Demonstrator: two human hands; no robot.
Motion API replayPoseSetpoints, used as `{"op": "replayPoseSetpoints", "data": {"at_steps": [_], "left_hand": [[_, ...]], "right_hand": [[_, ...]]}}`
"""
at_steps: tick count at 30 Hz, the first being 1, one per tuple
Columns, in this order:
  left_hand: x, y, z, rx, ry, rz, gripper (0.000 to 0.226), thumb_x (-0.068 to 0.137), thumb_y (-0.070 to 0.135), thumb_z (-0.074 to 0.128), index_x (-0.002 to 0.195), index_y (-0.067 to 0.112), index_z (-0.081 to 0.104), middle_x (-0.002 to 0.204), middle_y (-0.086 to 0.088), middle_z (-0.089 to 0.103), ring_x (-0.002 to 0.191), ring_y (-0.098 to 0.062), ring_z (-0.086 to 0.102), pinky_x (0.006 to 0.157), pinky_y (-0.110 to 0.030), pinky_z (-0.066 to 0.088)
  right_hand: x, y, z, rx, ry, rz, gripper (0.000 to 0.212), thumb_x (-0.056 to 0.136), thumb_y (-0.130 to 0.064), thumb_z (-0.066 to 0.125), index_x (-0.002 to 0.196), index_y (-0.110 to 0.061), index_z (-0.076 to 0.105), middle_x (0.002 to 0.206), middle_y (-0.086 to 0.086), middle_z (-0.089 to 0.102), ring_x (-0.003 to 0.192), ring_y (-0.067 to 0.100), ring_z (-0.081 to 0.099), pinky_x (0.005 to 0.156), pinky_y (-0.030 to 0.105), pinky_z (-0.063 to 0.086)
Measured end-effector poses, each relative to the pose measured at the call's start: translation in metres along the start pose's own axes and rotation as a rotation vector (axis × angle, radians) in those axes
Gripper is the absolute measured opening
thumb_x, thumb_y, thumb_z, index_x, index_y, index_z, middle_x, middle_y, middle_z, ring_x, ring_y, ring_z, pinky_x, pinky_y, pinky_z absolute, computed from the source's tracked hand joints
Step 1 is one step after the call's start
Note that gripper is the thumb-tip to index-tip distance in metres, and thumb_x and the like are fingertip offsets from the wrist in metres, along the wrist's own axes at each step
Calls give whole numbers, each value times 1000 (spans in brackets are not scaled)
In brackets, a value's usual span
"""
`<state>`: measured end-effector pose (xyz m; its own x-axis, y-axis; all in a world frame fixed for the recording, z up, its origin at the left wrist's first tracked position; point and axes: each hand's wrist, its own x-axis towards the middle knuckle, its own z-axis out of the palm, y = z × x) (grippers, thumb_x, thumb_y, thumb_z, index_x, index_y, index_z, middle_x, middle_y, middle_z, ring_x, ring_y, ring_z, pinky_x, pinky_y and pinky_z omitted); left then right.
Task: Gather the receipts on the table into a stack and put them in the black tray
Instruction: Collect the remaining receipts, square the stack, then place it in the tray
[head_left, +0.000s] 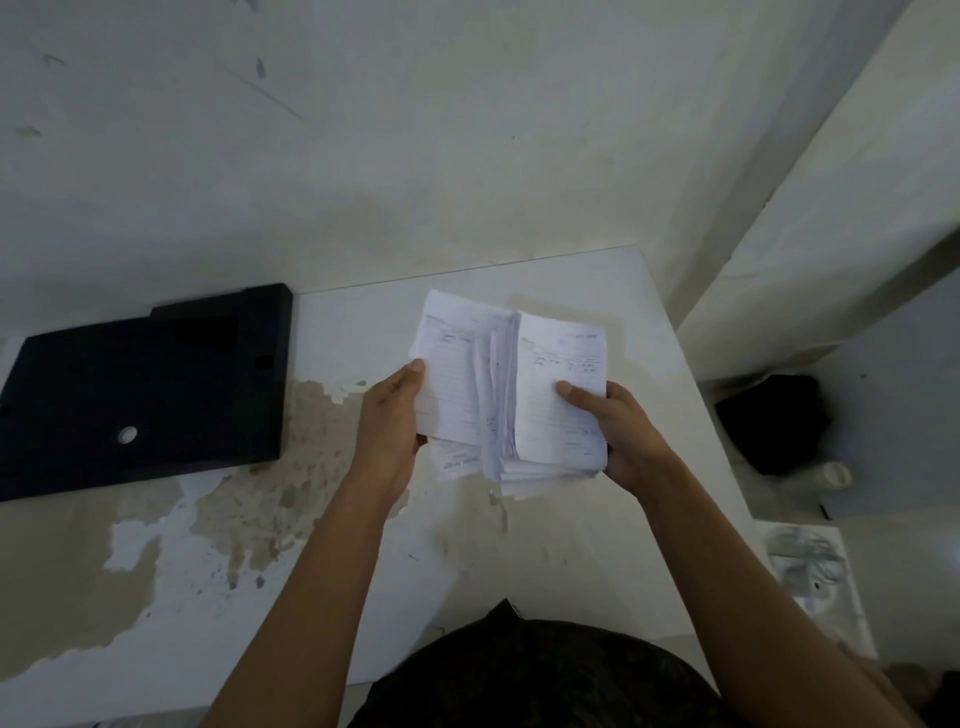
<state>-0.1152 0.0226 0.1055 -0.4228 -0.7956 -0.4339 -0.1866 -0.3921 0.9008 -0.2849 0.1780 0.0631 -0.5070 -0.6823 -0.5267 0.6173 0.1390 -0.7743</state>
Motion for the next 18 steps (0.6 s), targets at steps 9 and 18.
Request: {"op": "replayPoseSetpoints", "data": {"at_steps": [9, 18], "left_hand": [[0, -11, -4, 65, 98, 115, 23, 100, 23, 49, 98, 23, 72, 104, -3, 74, 99, -23, 69, 94, -46, 54], [-2, -26, 8, 156, -232, -163, 31, 62, 39, 67, 84, 17, 68, 94, -10, 68, 93, -28, 63, 87, -38, 48]], "right_hand": [[0, 4, -5, 467, -60, -20, 48, 94, -22, 60, 139, -8, 51, 134, 15, 62, 120, 35, 61, 89, 46, 57], [6, 37, 17, 114, -47, -44, 45, 89, -2, 64, 133, -8, 55, 126, 12, 68, 115, 33, 64, 90, 45, 57]]}}
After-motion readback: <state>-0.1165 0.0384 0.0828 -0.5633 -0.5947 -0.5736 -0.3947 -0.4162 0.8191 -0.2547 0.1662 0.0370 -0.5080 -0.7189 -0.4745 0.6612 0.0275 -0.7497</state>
